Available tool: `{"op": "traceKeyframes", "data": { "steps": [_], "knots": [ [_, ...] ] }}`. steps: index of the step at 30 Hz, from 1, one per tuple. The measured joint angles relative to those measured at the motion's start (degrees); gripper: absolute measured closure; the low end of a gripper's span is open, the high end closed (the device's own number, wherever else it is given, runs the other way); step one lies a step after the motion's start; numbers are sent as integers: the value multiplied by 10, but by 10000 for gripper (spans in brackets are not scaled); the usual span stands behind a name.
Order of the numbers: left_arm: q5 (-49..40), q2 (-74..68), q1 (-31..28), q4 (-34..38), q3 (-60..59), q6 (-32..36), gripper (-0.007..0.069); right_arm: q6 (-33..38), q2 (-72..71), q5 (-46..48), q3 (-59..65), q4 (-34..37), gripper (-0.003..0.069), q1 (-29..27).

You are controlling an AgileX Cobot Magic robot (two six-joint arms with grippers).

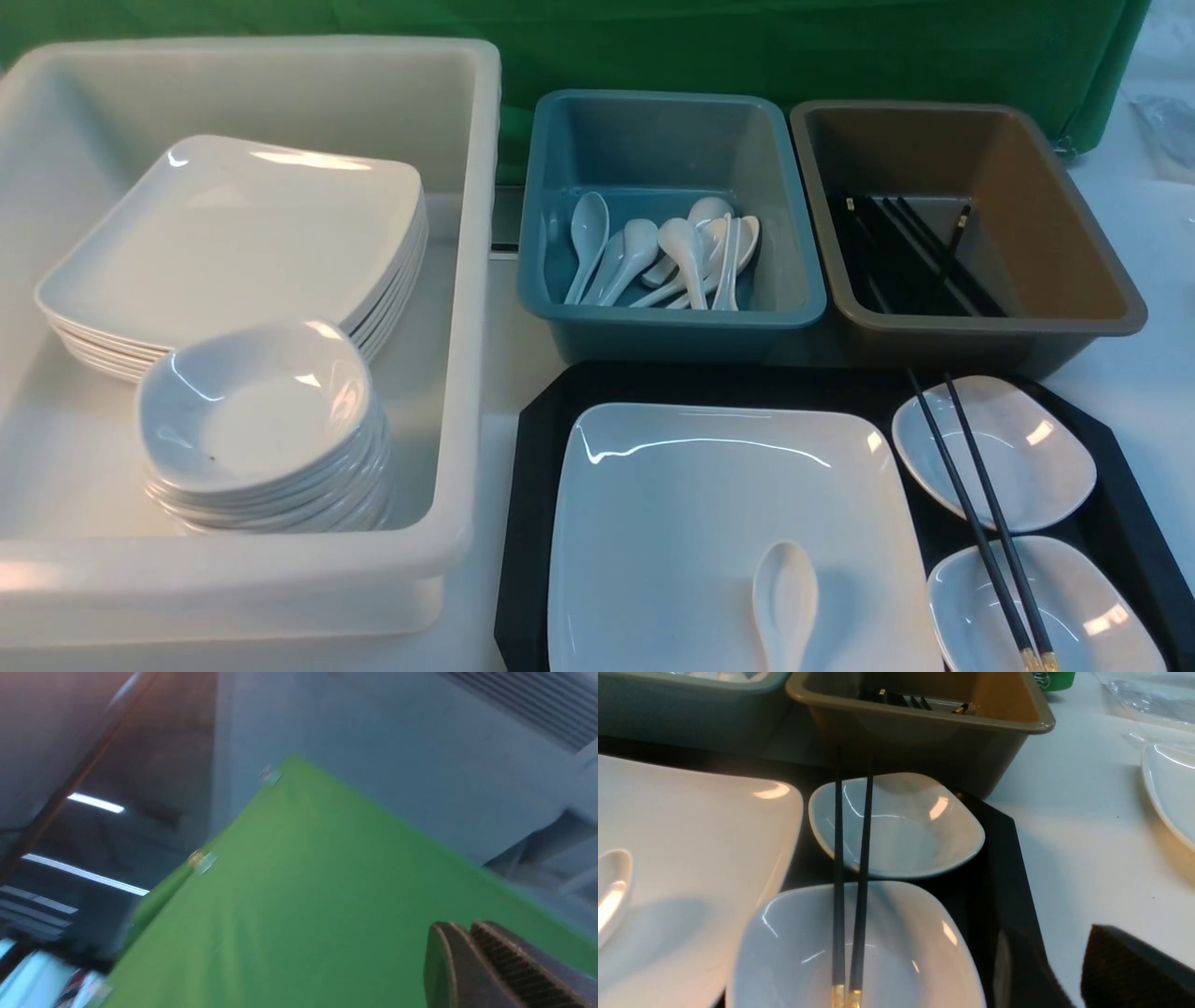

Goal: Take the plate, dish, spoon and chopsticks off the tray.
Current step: Use the left arm to grab a soup spoon from the plate

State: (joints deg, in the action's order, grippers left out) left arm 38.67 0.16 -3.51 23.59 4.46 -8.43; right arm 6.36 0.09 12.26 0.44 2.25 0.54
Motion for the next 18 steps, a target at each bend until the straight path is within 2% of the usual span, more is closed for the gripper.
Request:
{"op": "traceKeyframes", "data": {
  "steps": [2, 3, 4, 5, 6, 7, 8, 9, 10, 11, 12, 14, 18],
  "knots": [
    [-25, 1, 0, -1, 30, -1, 608, -23, 0, -14, 0, 24, 419, 0],
    [-107, -6, 0, -5, 105, 1, 608, -76, 0, -55, 0, 84, 419, 0],
    [-147, -15, 0, -12, 139, 10, 608, -119, 0, -84, 0, 120, 419, 0],
    [-200, -31, 0, -24, 184, 26, 608, -165, 0, -114, 0, 150, 419, 0],
    [-212, -35, 0, -27, 194, 33, 608, -184, 0, -123, 0, 154, 419, 0],
    [-259, -53, 0, -40, 232, 42, 608, -210, 0, -142, 0, 170, 419, 0],
    [-372, -98, 0, -63, 319, 60, 608, -263, 0, -175, 0, 190, 419, 0],
    [-425, -130, 0, -74, 356, 64, 608, -282, 0, -195, 0, 197, 419, 0],
    [-506, -172, 0, -80, 410, 69, 608, -297, 0, -214, 0, 201, 419, 0],
    [-520, -180, 0, -82, 419, 69, 608, -298, 0, -220, 0, 202, 419, 0],
    [-615, -231, 0, -87, 474, 73, 608, -308, 0, -235, 0, 204, 419, 0],
    [-727, -296, 0, -88, 529, 84, 608, -313, 0, -245, 0, 204, 419, 0],
    [-919, -415, 0, -73, 581, 127, 608, -323, 0, -273, 0, 205, 420, 0]
  ]
}}
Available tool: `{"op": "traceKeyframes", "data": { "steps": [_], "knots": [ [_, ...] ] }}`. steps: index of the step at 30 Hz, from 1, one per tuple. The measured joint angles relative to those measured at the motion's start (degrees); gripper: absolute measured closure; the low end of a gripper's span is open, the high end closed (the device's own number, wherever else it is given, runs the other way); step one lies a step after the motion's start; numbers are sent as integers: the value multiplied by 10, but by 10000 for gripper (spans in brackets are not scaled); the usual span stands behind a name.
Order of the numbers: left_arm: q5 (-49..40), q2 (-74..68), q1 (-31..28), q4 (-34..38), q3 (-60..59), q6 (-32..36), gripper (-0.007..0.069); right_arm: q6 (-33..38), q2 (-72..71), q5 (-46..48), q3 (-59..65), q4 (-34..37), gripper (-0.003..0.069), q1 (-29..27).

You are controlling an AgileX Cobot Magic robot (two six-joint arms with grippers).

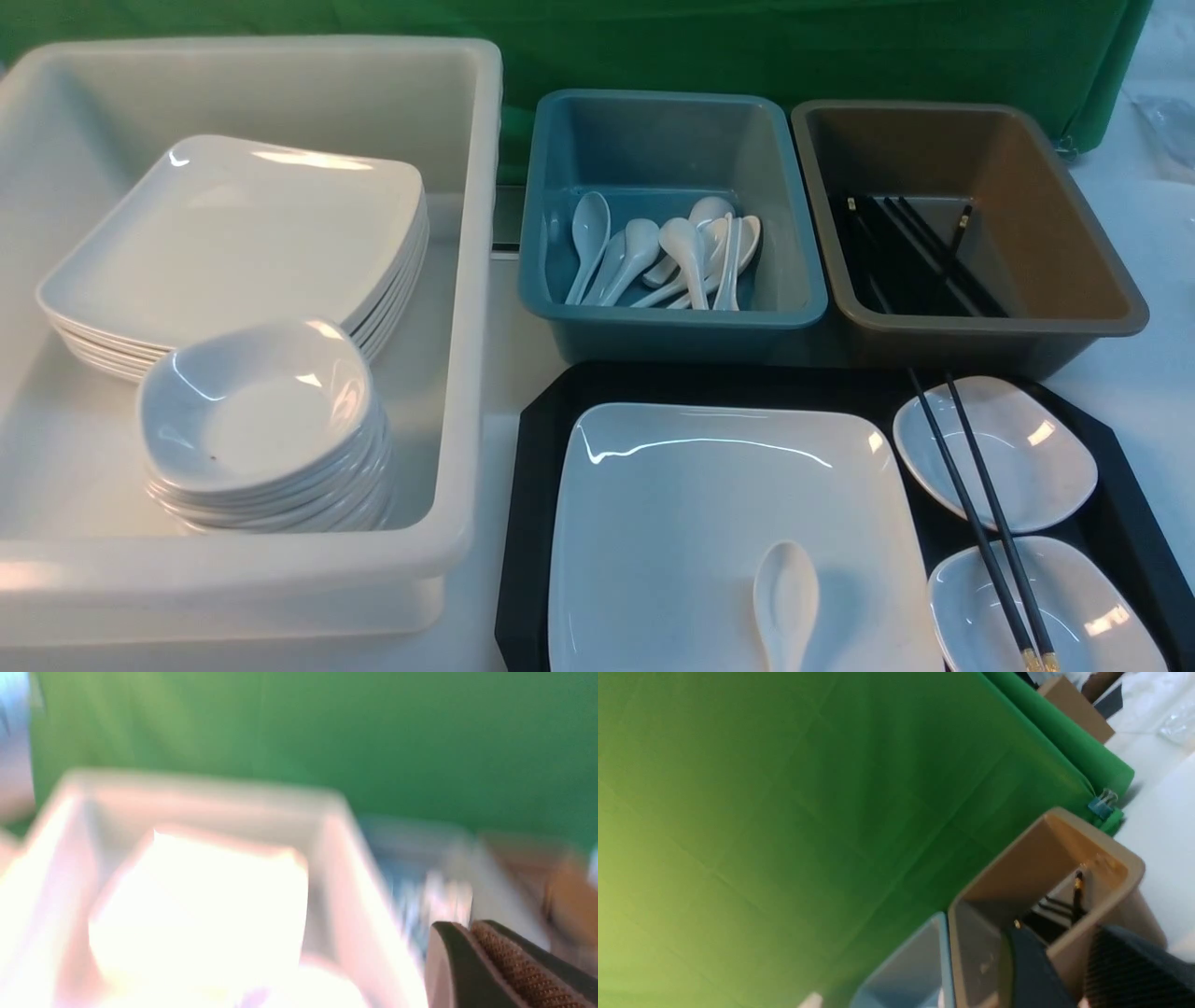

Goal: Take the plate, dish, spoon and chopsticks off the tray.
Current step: Use the left arm to grab a soup spoon from the plate

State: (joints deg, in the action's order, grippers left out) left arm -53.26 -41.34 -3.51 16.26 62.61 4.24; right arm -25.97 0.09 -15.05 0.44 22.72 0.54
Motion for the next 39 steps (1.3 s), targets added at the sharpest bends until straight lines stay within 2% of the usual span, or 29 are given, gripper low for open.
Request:
{"op": "traceKeyframes", "data": {
  "steps": [2, 5, 6, 7, 8, 9, 10, 11, 12, 15, 16, 19, 20, 21, 22, 26, 27, 30, 34, 39],
  "knots": [
    [-53, -41, 0, 17, 1, 16, 608, 0, 0, -2, -5, 0, 428, 1],
    [-88, -91, 0, 52, 1, 49, 613, 21, 2, 110, -87, -38, 481, 15],
    [-88, -91, 0, 52, 1, 50, 613, 25, 3, 119, -94, -38, 487, 16],
    [-89, -107, 0, 76, 3, 62, 619, 61, 27, 211, -161, -62, 543, 29],
    [-92, -114, 0, 92, 6, 70, 621, 90, 49, 261, -204, -70, 578, 37],
    [-93, -116, 0, 95, 7, 71, 622, 95, 49, 261, -212, -72, 578, 39],
    [-97, -125, 2, 111, 16, 79, 622, 127, 91, 327, -263, -78, 613, 49],
    [-98, -129, 4, 114, 19, 80, 622, 141, 111, 354, -288, -80, 620, 54],
    [-100, -137, 19, 113, 33, 80, 622, 174, 164, 427, -351, -85, 629, 67],
    [-102, -149, 68, 67, 54, 59, 622, 222, 280, 550, -451, -88, 631, 85],
    [-105, -154, 96, 27, 62, 34, 624, 239, 316, 596, -476, -89, 631, 88],
    [-116, -165, 146, -31, 72, -11, 623, 260, 386, 663, -517, -90, 630, 91],
    [-124, -179, 195, -66, 77, -47, 623, 278, 444, 705, -546, -90, 627, 93],
    [-125, -181, 201, -70, 78, -51, 623, 281, 444, 708, -546, -90, 627, 93],
    [-126, -200, 249, -91, 82, -79, 623, 292, 481, 723, -556, -91, 623, 94],
    [-108, -281, 381, -107, 85, -115, 623, 300, 518, 726, -557, -104, 603, 94],
    [-108, -281, 381, -107, 85, -115, 623, 300, 518, 726, -557, -105, 601, 94],
    [-106, -369, 495, -135, 106, -142, 623, 290, 522, 726, -557, -129, 579, 94],
    [-109, -463, 557, -155, 144, -161, 623, 278, 522, 726, -557, -161, 554, 94],
    [-112, -558, 597, -158, 192, -161, 615, 260, 523, 726, -557, -193, 511, 94]
  ]
}}
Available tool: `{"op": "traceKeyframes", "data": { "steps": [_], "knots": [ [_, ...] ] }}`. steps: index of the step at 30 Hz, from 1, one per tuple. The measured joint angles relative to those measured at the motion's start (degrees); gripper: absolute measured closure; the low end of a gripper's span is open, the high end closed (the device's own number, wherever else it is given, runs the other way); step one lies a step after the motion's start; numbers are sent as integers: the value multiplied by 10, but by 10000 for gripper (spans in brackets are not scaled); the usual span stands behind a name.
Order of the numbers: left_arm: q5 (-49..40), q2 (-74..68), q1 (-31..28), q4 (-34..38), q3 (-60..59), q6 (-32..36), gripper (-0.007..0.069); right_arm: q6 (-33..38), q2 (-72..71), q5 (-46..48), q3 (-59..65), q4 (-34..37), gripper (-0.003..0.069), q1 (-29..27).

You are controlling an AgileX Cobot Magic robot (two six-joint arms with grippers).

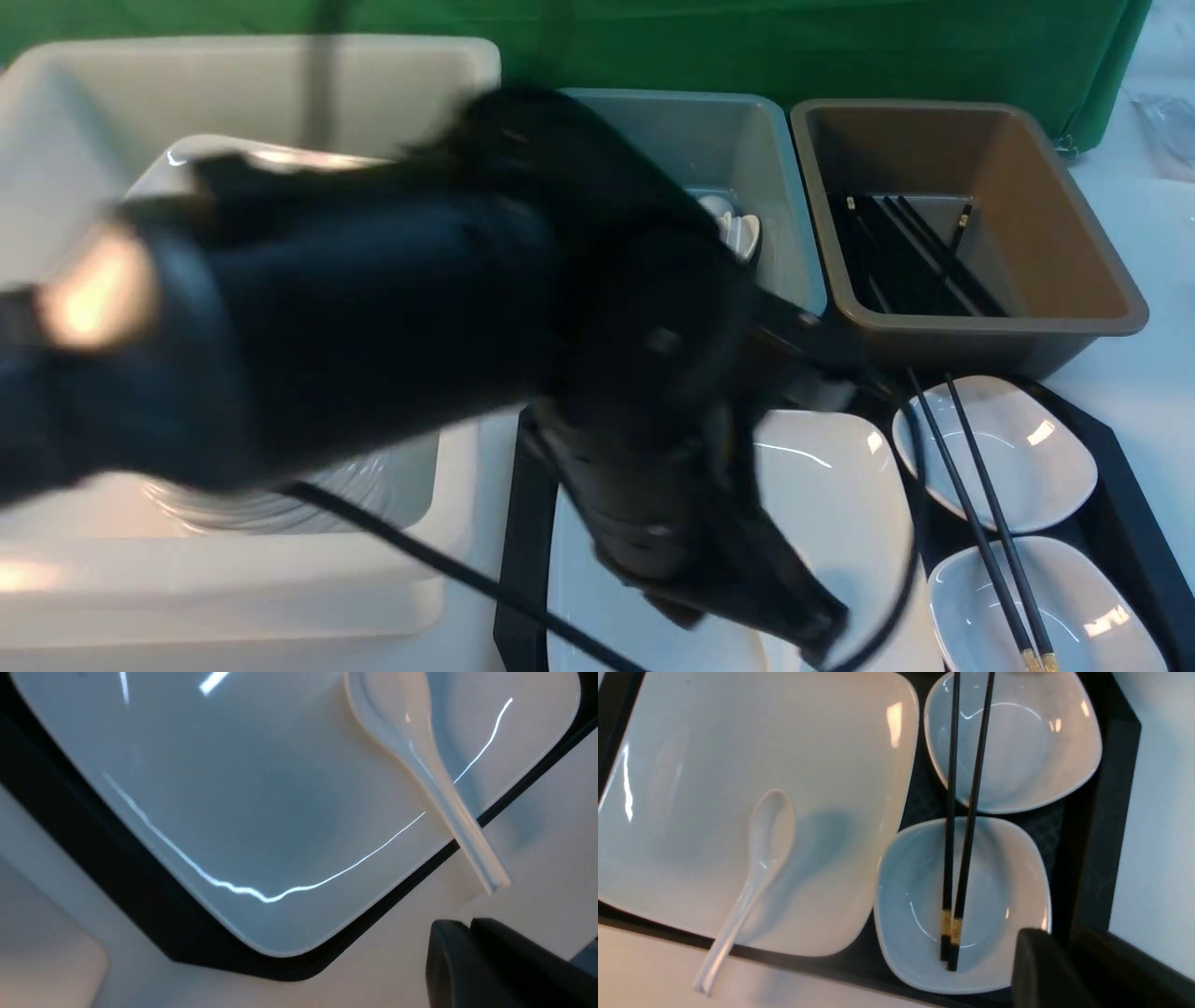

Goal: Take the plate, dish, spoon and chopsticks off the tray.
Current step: Use the left arm to grab a soup spoon from the plate

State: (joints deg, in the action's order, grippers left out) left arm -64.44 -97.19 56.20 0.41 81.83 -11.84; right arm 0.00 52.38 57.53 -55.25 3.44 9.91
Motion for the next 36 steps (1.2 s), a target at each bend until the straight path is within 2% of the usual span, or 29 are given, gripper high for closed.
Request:
{"op": "traceKeyframes", "data": {
  "steps": [5, 10, 11, 12, 13, 15, 19, 22, 26, 36],
  "knots": [
    [29, -68, 21, -11, 30, 7, 539, -4, 0, -10, 0, -6, 463, 0],
    [49, -124, 24, -13, 37, -4, 383, -4, 0, -14, 0, -6, 426, 0],
    [52, -138, 24, -13, 37, -7, 328, -4, 0, -15, 0, -6, 424, 0],
    [53, -140, 24, -13, 37, -8, 320, -4, 0, -15, 0, -6, 424, 0],
    [58, -152, 24, -11, 37, -11, 260, -4, 0, -15, 0, -6, 424, 0],
    [65, -166, 24, -4, 37, -13, 195, -5, 0, -16, 0, -6, 422, 0],
    [83, -177, 24, 23, 37, -13, 117, -5, 0, -18, 0, -7, 422, 0],
    [102, -180, 24, 34, 37, -13, 99, -6, 0, -19, 0, -7, 421, 0],
    [120, -190, 24, 35, 37, -13, 111, -6, 0, -19, 0, -7, 421, 0],
    [117, -210, 24, 30, 42, -13, 222, -6, 0, -19, 0, -6, 420, 0]
  ]
}}
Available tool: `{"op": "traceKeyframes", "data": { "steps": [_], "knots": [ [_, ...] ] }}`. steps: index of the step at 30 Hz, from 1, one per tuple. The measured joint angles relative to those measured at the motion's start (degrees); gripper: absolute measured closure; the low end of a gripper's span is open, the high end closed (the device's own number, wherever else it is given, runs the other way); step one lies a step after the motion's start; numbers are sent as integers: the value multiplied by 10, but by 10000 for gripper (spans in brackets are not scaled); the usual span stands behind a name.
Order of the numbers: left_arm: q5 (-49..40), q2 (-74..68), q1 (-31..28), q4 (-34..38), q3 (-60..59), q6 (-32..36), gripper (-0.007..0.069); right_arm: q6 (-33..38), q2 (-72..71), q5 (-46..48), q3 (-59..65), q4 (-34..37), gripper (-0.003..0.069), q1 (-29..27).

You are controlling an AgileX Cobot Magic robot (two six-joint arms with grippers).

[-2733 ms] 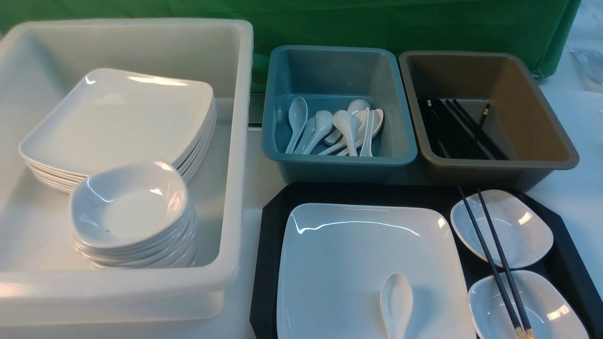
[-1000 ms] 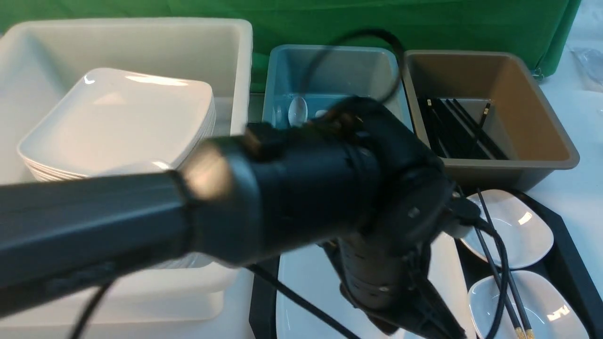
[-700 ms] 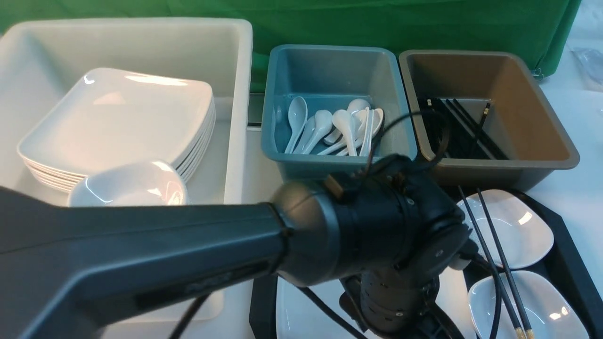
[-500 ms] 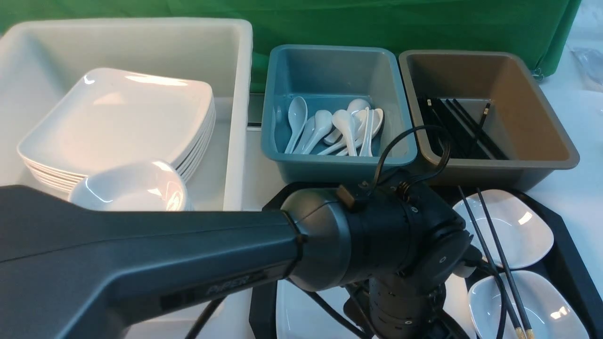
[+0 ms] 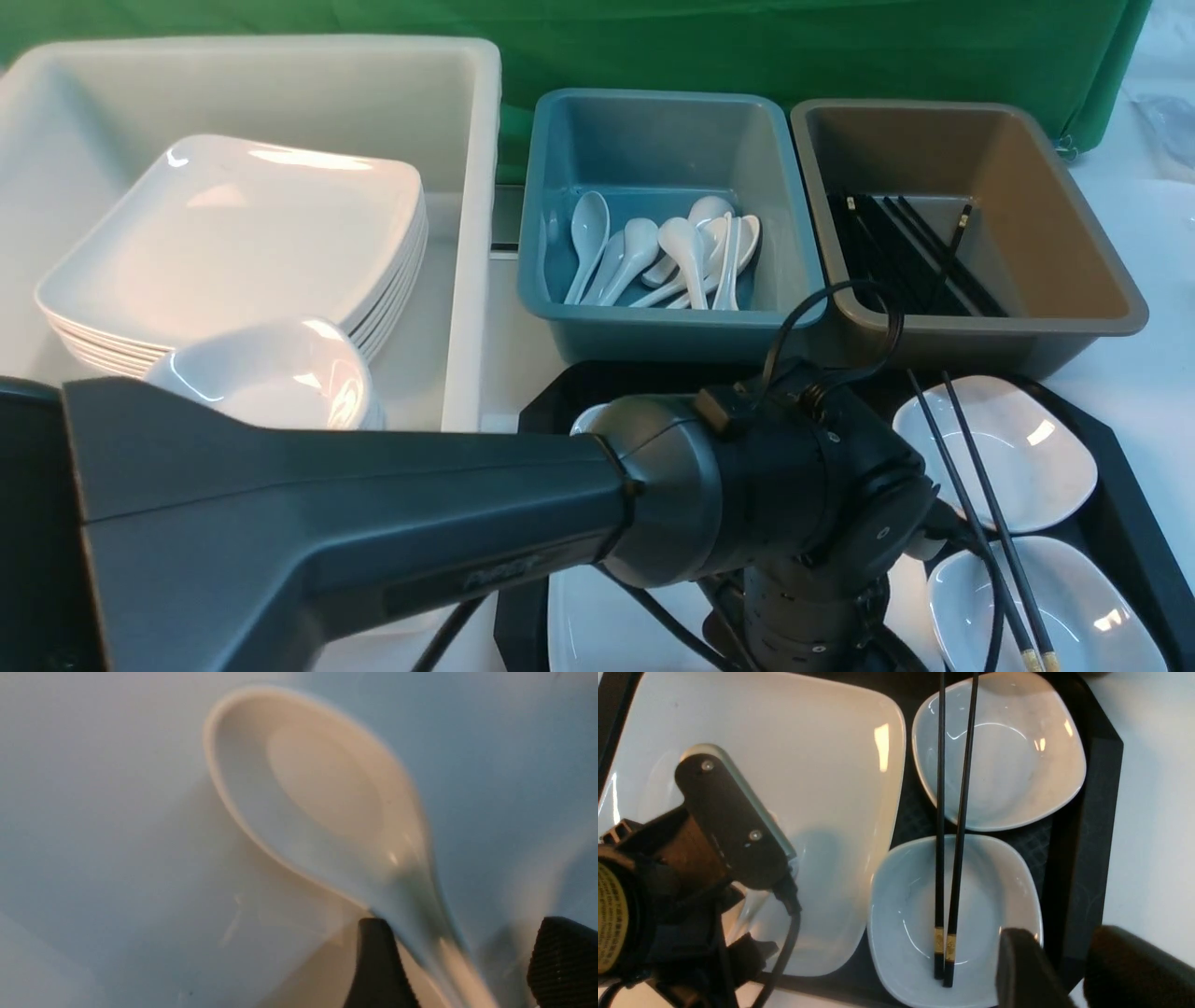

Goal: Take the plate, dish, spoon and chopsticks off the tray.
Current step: Use the left arm to grab a soup spoon from the plate, then use the left arm to put the soup spoon into the small storage box in the middle

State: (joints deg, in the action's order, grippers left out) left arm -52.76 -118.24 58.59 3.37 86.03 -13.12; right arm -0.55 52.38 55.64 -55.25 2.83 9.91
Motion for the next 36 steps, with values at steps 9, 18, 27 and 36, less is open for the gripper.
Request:
{"op": "traceKeyframes", "data": {
  "steps": [9, 18, 27, 36],
  "knots": [
    [-6, -5, -3, -34, 0, 9, 542, 0, 0, 0, 0, 0, 420, 0],
    [-40, 37, -46, -56, 66, 34, 545, 0, 0, 0, 0, 0, 420, 0],
    [-15, 59, -146, -46, 236, 102, 548, 0, 0, 0, 0, 3, 420, 0],
    [146, -19, -282, 19, 326, 131, 559, 0, 0, 0, 0, 4, 420, 0]
  ]
}}
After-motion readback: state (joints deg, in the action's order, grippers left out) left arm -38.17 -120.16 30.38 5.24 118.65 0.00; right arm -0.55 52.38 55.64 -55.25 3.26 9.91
